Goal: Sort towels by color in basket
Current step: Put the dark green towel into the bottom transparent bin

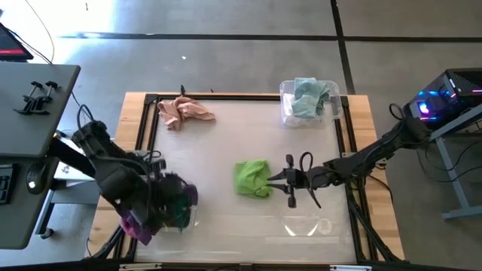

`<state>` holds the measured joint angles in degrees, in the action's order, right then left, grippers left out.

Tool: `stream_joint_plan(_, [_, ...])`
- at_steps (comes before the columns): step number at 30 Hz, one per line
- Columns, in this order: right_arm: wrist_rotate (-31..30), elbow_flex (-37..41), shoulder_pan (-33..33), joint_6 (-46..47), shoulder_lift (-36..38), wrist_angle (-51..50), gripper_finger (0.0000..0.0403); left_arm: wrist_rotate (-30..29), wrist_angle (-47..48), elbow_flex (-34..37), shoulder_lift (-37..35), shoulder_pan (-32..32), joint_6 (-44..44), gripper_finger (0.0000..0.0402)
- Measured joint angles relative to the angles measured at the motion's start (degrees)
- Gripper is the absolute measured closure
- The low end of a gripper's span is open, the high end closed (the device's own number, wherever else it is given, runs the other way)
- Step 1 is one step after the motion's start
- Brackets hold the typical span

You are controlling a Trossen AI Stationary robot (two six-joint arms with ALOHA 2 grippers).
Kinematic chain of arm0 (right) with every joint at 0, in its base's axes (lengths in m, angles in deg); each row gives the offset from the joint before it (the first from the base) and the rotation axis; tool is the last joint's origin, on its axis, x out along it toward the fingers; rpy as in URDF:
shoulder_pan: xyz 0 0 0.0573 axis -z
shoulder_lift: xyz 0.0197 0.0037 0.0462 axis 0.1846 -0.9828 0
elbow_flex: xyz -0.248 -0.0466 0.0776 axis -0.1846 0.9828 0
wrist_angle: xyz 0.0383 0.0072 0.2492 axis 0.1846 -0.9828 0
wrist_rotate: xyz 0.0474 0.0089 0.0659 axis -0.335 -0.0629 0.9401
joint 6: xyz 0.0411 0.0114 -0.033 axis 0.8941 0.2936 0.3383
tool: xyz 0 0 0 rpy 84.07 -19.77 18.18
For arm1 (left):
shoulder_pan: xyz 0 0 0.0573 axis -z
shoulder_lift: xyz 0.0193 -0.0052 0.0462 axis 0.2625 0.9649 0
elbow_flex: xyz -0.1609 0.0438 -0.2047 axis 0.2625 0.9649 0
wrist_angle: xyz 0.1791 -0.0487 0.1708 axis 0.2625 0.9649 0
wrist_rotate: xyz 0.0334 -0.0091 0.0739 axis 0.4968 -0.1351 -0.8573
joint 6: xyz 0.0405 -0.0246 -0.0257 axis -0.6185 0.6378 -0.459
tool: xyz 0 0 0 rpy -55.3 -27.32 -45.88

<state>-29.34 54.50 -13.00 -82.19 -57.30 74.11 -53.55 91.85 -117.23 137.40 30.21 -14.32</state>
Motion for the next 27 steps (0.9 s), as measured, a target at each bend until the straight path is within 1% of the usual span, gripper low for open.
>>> stream_joint_plan(2, [0.2,0.0,0.0,-0.4,-0.2,0.5,0.0328,2.1,-3.5,4.0,-0.7,1.2,1.5,0.0358])
stream_joint_plan(4, [0.2,0.0,0.0,-0.4,-0.2,0.9,0.0328,3.1,-4.1,8.4,-1.1,1.8,5.2,0.0358])
stream_joint_plan(7, [0.5,0.0,0.0,-0.5,-0.2,1.0,0.0328,5.2,-3.2,17.3,-0.8,1.3,11.9,0.0358])
stream_joint_plan(9, [1.2,0.0,0.0,-0.5,-0.2,1.0,0.0328,5.5,-6.3,23.1,-1.0,0.6,15.3,0.0358])
stream_joint_plan(12, [1.2,0.0,0.0,-1.7,-0.2,1.0,0.0328,5.7,-17.5,31.3,-1.0,-0.7,15.6,0.0355])
stream_joint_plan(15, [1.2,0.0,0.0,-3.0,-0.2,1.0,0.0328,8.2,-31.4,37.3,-1.0,-2.4,9.6,0.0349])
stream_joint_plan(17, [1.2,0.0,0.2,-3.3,-0.3,1.3,0.0328,8.8,-34.9,39.2,-1.2,-3.5,7.7,0.0343])
stream_joint_plan(21, [1.2,0.0,0.2,-3.0,-0.3,1.5,0.0328,10.3,-35.0,39.2,-2.4,-4.7,7.5,0.0315])
stream_joint_plan(23, [1.2,0.0,0.2,-3.0,-0.3,1.3,0.0328,11.4,-35.0,38.4,-4.1,-5.1,7.6,0.0296])
stream_joint_plan(27, [1.4,0.0,0.2,-1.8,-0.3,1.2,0.0328,11.5,-34.4,36.5,-9.4,-5.9,7.6,0.0253])
